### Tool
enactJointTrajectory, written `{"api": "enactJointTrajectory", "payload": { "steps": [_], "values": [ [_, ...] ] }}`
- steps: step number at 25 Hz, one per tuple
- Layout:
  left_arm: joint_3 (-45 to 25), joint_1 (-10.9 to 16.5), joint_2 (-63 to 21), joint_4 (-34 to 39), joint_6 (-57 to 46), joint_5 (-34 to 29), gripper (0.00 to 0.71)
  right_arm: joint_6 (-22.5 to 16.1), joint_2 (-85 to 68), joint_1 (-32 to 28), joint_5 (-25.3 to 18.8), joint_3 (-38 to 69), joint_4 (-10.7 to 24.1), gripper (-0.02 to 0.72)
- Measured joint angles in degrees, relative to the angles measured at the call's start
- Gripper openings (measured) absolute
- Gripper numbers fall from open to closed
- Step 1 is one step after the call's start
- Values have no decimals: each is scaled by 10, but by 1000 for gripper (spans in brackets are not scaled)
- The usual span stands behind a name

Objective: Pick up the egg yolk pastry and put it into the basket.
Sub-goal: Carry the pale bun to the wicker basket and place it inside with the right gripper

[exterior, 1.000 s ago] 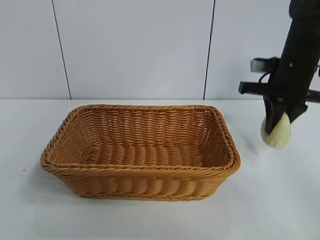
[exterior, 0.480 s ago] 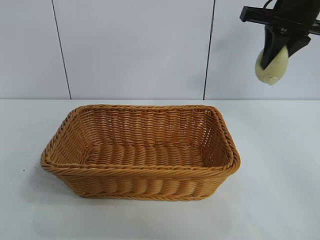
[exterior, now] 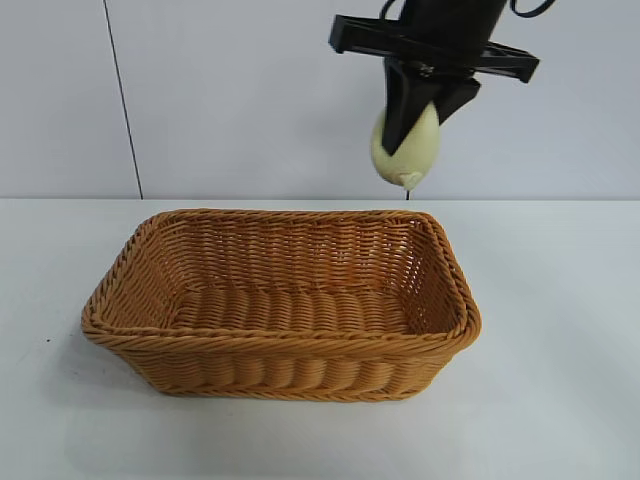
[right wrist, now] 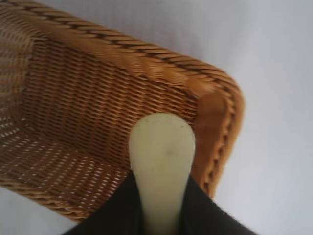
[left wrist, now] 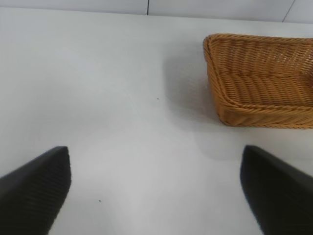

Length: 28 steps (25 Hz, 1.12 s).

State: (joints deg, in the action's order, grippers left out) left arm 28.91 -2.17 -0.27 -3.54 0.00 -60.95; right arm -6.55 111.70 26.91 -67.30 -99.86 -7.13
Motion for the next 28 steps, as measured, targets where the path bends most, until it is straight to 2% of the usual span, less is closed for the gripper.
{"api": "enactJointTrajectory", "payload": {
  "steps": [7,22,28],
  "values": [
    [0,0,0,0,0,0,690,-23,0,71,50,0,-2,73],
    [0,0,0,0,0,1,690,-35,116,79,152,0,-8,73],
    [0,0,0,0,0,1,690,-35,151,79,169,0,-8,73]
  ]
}}
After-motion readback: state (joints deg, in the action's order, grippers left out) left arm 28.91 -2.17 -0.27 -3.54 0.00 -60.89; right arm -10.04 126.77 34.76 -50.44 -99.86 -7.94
